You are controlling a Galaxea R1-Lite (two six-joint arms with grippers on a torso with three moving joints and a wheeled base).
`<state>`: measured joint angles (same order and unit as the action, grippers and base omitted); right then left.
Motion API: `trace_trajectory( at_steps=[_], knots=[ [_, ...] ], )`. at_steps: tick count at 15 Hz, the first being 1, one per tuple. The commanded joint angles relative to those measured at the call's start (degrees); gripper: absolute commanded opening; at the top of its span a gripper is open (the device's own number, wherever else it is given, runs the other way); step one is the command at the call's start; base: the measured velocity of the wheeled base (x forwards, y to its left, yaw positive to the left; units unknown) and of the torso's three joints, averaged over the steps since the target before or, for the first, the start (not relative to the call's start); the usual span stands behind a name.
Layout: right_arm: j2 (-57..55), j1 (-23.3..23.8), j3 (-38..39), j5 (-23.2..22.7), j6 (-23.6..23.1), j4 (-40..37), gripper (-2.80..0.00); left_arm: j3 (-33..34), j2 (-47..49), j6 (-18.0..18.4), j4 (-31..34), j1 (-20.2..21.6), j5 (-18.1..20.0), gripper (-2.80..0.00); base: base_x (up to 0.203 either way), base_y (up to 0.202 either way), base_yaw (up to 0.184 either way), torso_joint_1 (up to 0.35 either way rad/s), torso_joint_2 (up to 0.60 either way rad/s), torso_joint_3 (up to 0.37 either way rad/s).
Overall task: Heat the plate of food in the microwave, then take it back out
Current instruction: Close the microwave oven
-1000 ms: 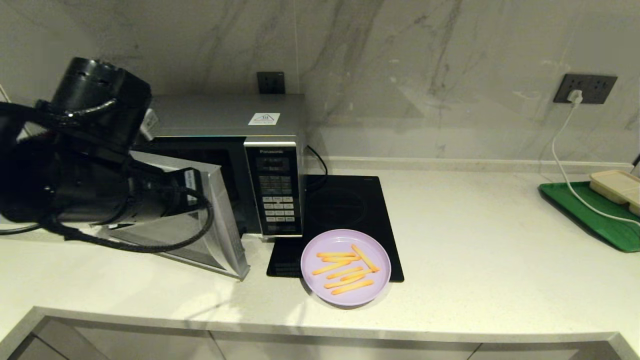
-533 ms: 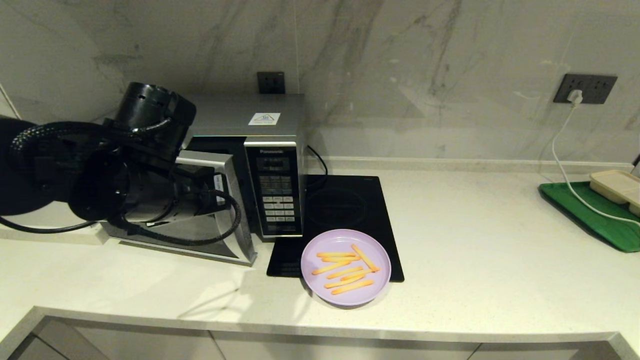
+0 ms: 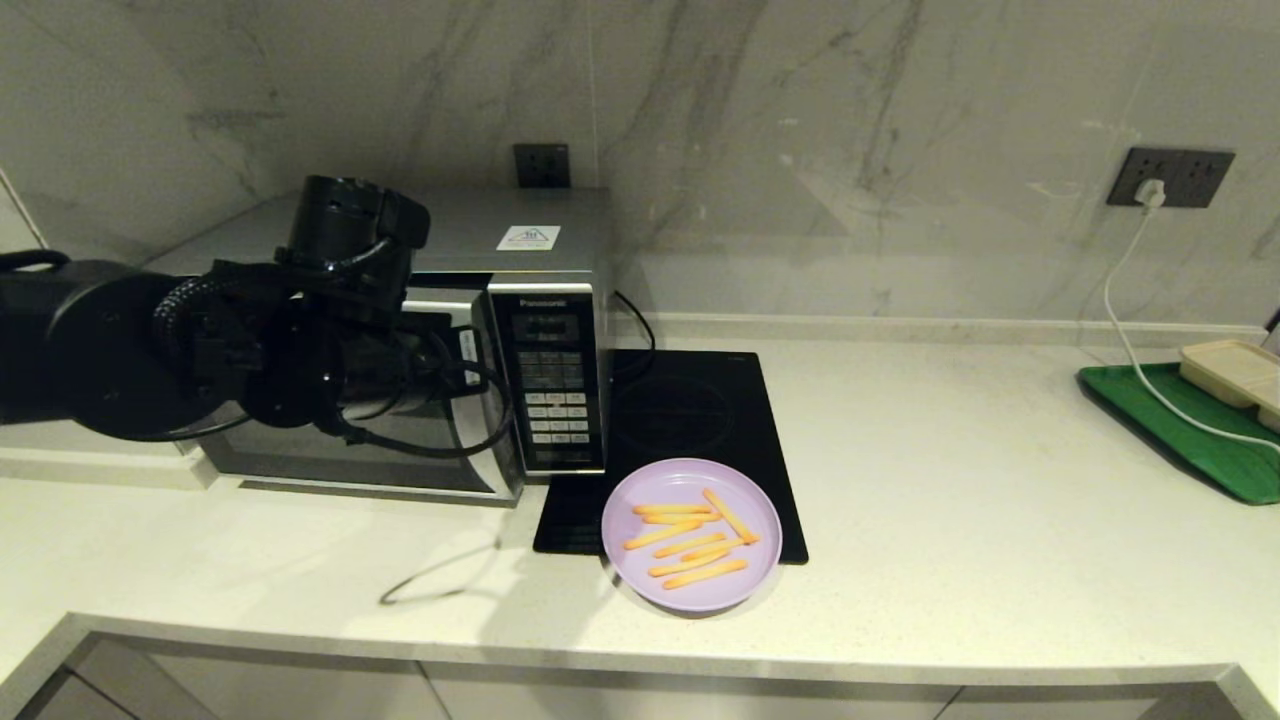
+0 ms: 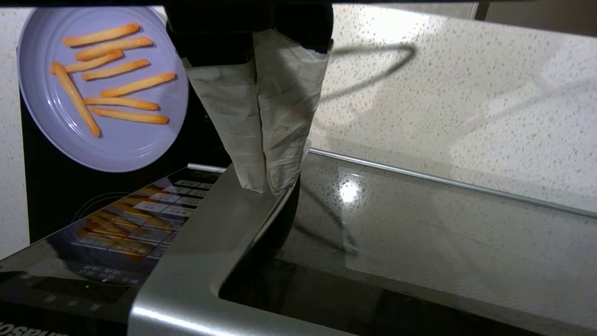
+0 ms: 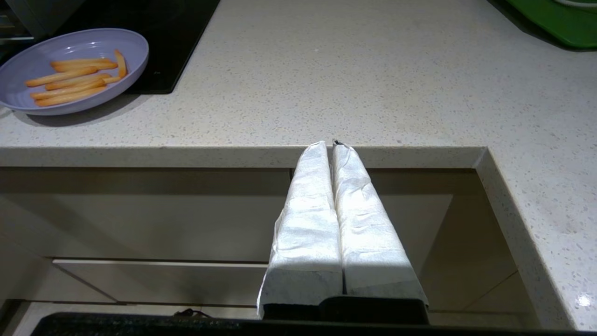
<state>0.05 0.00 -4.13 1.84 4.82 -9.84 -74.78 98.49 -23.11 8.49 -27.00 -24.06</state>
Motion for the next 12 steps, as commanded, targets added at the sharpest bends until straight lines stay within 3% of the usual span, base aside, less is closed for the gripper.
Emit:
trace_trajectory(
  at_steps=[1, 8, 12],
  knots=[
    [0.0, -0.1, 0.0, 0.0, 0.0, 0.0, -2.80, 0.1, 1.5, 0.4, -2.7, 0.0, -0.3, -2.80, 0.000, 0.000, 0.000, 0.000, 0.00, 0.000],
    [0.0, 0.0, 0.0, 0.0, 0.0, 0.0, -2.80, -0.8, 3.2, 0.9, -4.2, 0.4, -0.6, -2.80, 0.000, 0.000, 0.000, 0.000, 0.00, 0.000],
    [0.0, 0.0, 0.0, 0.0, 0.0, 0.0, -2.80, -0.7, 5.3, 3.8, -10.7, 1.0, -1.8, -2.80, 0.000, 0.000, 0.000, 0.000, 0.00, 0.000]
  ],
)
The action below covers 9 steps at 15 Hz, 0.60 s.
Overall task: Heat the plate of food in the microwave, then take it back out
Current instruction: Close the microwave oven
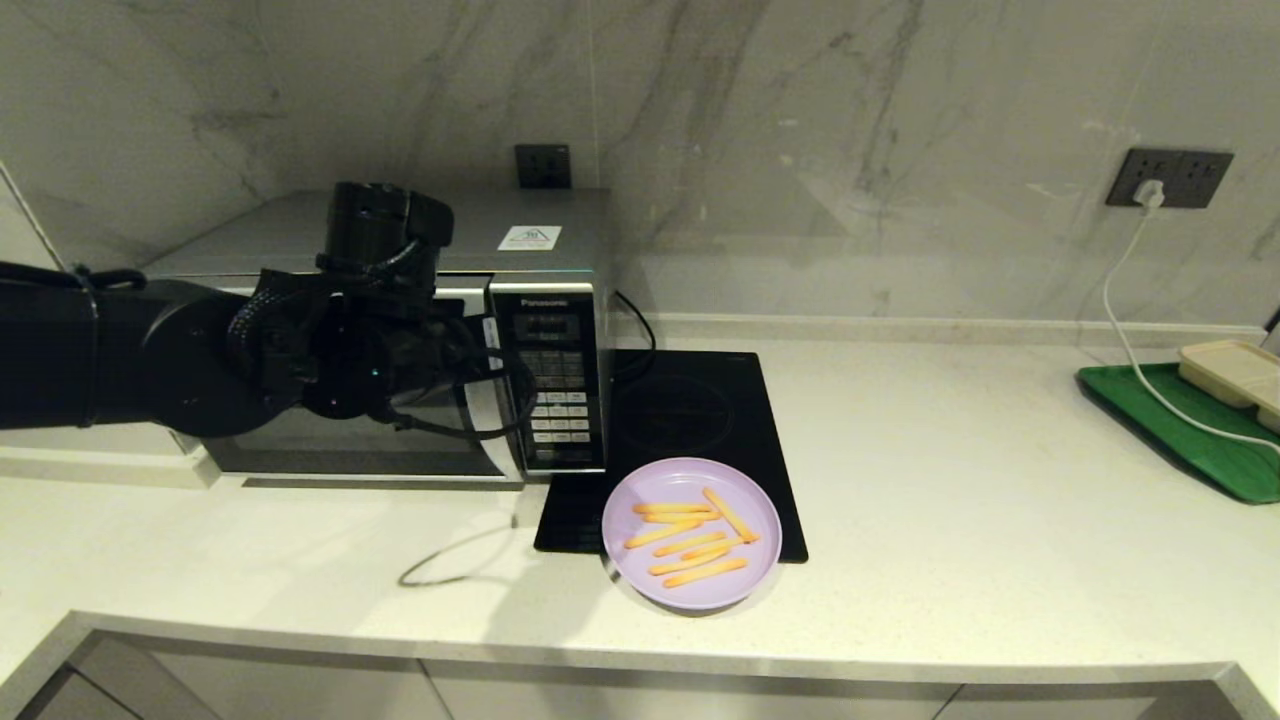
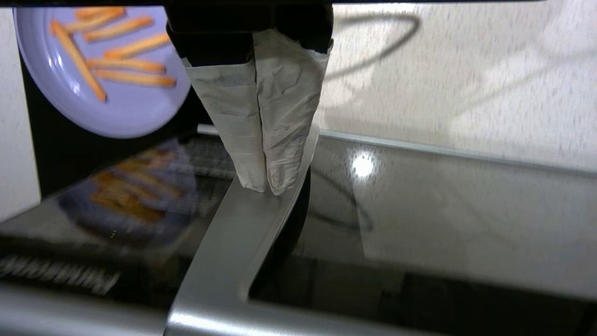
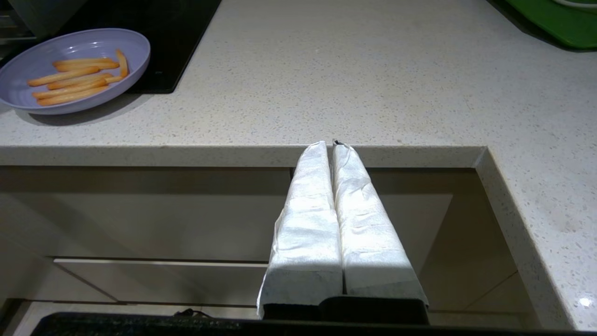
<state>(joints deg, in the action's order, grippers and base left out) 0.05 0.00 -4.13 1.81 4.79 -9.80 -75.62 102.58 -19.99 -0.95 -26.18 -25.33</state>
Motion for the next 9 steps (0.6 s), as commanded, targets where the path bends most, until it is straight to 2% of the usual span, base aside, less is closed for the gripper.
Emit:
trace_trajectory(
  at_steps=[1, 6, 9],
  knots=[
    [0.0, -0.1, 0.0, 0.0, 0.0, -0.1, -2.80, 0.1, 1.7, 1.3, -1.7, 0.2, -0.8, -2.80, 0.000, 0.000, 0.000, 0.000, 0.00, 0.000],
    [0.0, 0.0, 0.0, 0.0, 0.0, 0.0, -2.80, 0.4, 1.4, 1.4, -2.4, 0.1, -1.3, -2.80, 0.000, 0.000, 0.000, 0.000, 0.00, 0.000],
    [0.0, 0.0, 0.0, 0.0, 0.0, 0.0, -2.80, 3.1, -2.8, 1.5, -2.4, -1.1, -2.0, -2.80, 0.000, 0.000, 0.000, 0.000, 0.00, 0.000]
  ],
)
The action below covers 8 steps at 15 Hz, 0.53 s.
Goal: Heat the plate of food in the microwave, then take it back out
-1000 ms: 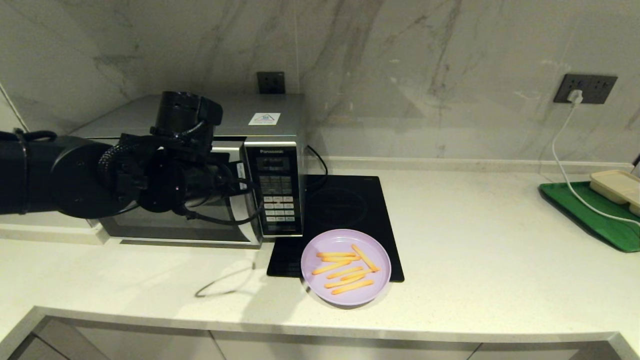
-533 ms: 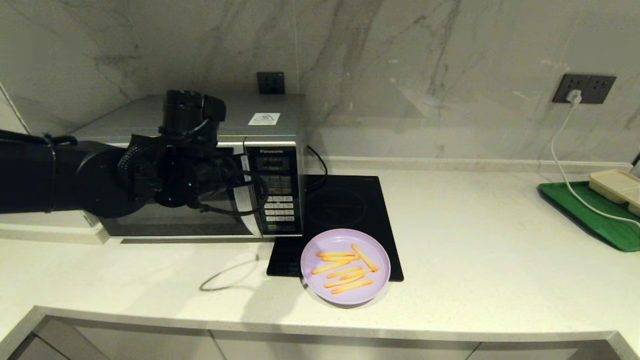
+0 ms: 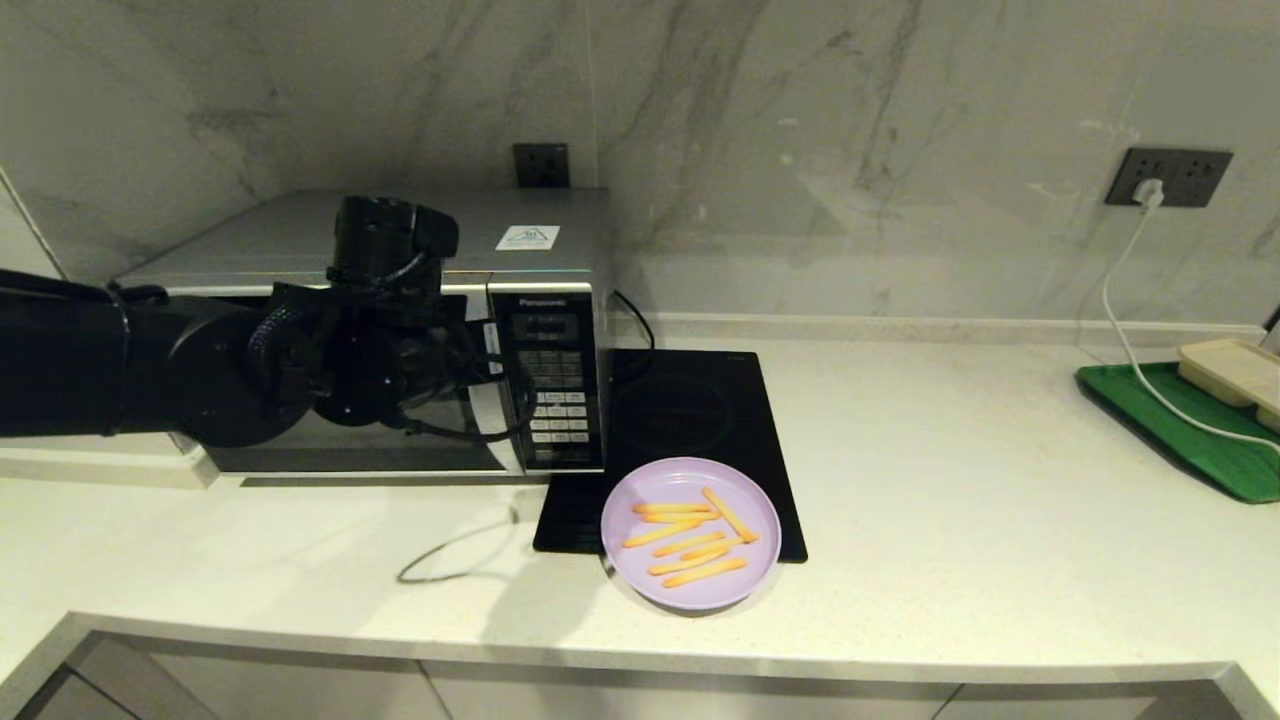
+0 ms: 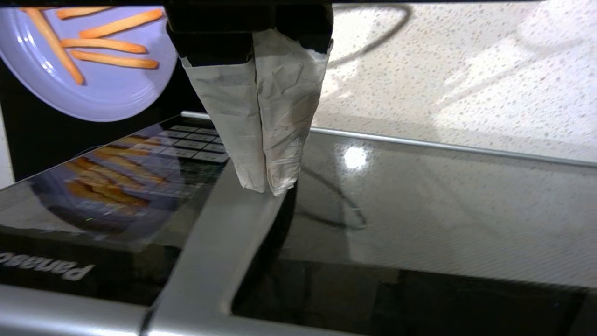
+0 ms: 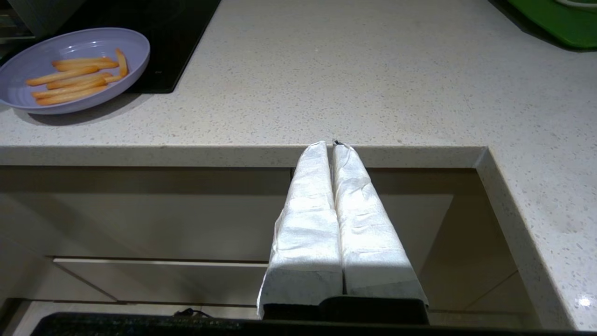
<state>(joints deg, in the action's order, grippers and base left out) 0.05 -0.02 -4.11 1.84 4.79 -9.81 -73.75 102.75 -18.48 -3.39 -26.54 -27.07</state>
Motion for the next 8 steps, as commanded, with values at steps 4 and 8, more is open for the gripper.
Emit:
trace_trajectory(
  at_steps=[4, 8],
  knots=[
    [0.0, -0.1, 0.0, 0.0, 0.0, 0.0, -2.80, 6.5, -13.5, 5.3, -1.6, -3.2, -2.1, -2.80, 0.000, 0.000, 0.000, 0.000, 0.00, 0.000],
    [0.0, 0.0, 0.0, 0.0, 0.0, 0.0, -2.80, 18.2, -20.5, 18.8, -24.3, -2.5, -5.6, -2.80, 0.000, 0.000, 0.000, 0.000, 0.00, 0.000]
  ],
)
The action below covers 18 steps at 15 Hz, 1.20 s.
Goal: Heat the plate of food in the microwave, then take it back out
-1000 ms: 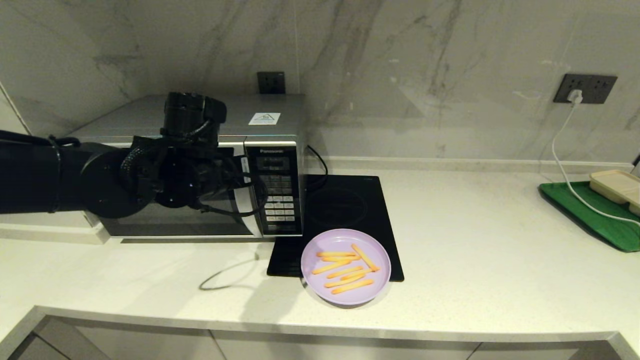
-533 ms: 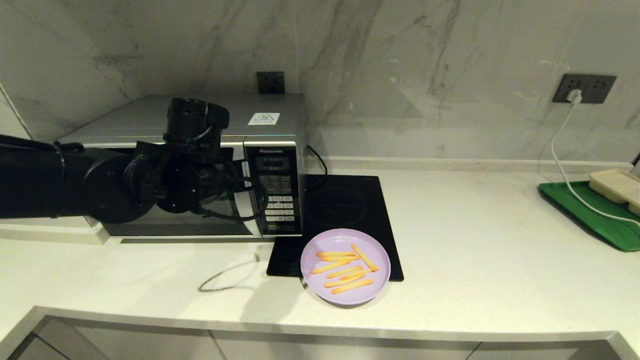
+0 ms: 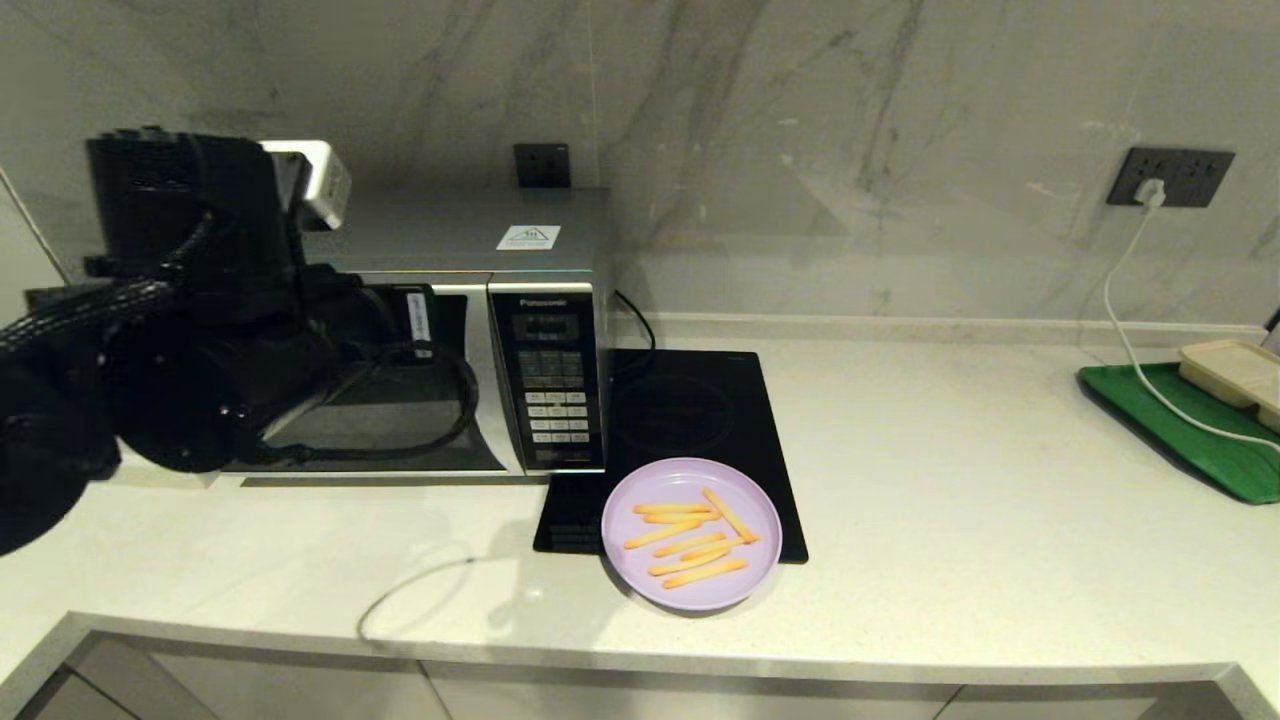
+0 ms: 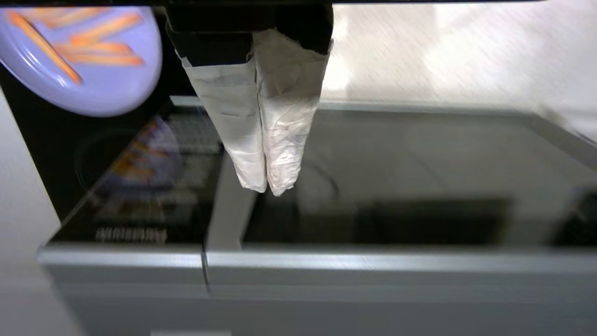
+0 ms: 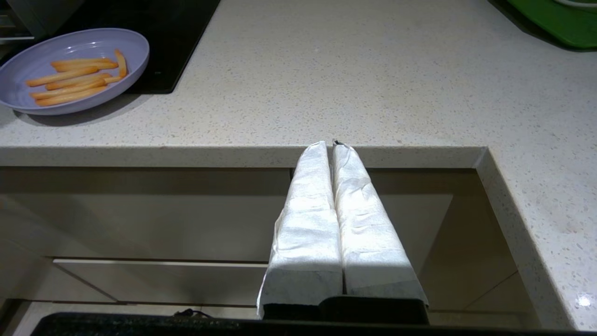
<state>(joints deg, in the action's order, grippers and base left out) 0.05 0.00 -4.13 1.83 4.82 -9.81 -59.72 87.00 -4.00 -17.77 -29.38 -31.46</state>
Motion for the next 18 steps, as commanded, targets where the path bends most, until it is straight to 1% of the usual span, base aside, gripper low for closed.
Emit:
trace_trajectory(
  at_steps=[1, 2, 4, 5, 6, 7, 9, 10, 11, 13, 15, 16, 18],
  knots=[
    [0.0, -0.1, 0.0, 0.0, 0.0, 0.0, -2.80, 6.4, -6.9, 7.5, -15.1, 0.5, -3.0, -2.80, 0.000, 0.000, 0.000, 0.000, 0.00, 0.000],
    [0.0, -0.1, 0.0, 0.0, 0.0, -0.2, -2.80, 8.1, -9.4, 9.8, -18.0, 0.6, -5.6, -2.80, 0.000, 0.000, 0.000, 0.000, 0.00, 0.000],
    [0.0, 0.0, 0.0, 0.0, 0.0, 0.0, -2.80, 13.0, -14.0, 11.4, -19.5, -0.4, -14.1, -2.80, 0.000, 0.000, 0.000, 0.000, 0.00, 0.000],
    [0.0, 0.0, 0.0, 0.0, 0.0, -0.1, -2.80, 15.9, -16.4, 11.6, -19.6, -0.7, -16.5, -2.80, 0.000, 0.000, 0.000, 0.000, 0.00, 0.000],
    [0.0, 0.0, 0.0, 0.0, 0.0, 0.0, -2.80, 17.7, -19.6, 11.9, -19.1, -0.1, -17.5, -2.80, 0.000, 0.000, 0.000, 0.000, 0.00, 0.000],
    [0.0, 0.0, 0.0, 0.0, 0.0, 0.0, -2.80, 19.1, -22.3, 12.0, -17.7, 2.7, -18.1, -2.80, 0.000, 0.000, 0.000, 0.000, 0.00, 0.000],
    [0.0, 0.0, 0.0, 0.0, 0.0, 0.0, -2.80, 22.3, -28.4, 12.0, -14.4, 12.6, -18.6, -2.80, 0.000, 0.000, 0.000, 0.000, 0.00, 0.000],
    [0.0, -0.1, 0.0, 0.0, 0.0, 0.0, -2.80, 24.8, -32.7, 12.1, -13.5, 15.6, -18.7, -2.80, 0.000, 0.000, 0.000, 0.000, 0.00, 0.000],
    [0.0, 0.0, 0.0, 0.0, 0.0, 0.0, -2.80, 27.7, -37.3, 12.2, -12.8, 16.7, -18.7, -2.80, 0.000, 0.000, 0.000, 0.000, 0.00, 0.000],
    [0.0, -0.1, 0.0, 0.0, 0.0, 0.0, -2.80, 34.5, -47.5, 12.9, -10.9, 17.3, -18.4, -2.80, 0.000, 0.000, 0.000, 0.000, 0.00, 0.000],
    [0.0, 0.0, 0.0, 0.0, 0.0, 0.0, -2.80, 38.0, -56.5, 13.7, -6.8, 18.1, -18.3, -2.80, 0.000, 0.000, 0.000, 0.000, 0.00, 0.000],
    [0.0, 0.0, 0.0, 0.0, 0.0, -0.1, -2.80, 38.7, -59.9, 14.0, -3.9, 20.5, -18.3, -2.80, 0.000, 0.000, 0.000, 0.000, 0.00, 0.000],
    [0.0, 0.0, 0.0, 0.0, 0.0, -0.2, -2.80, 40.7, -64.5, 14.1, 0.0, 27.5, -18.1, -2.80, 0.000, 0.000, 0.000, 0.000, 0.00, 0.000]
  ],
)
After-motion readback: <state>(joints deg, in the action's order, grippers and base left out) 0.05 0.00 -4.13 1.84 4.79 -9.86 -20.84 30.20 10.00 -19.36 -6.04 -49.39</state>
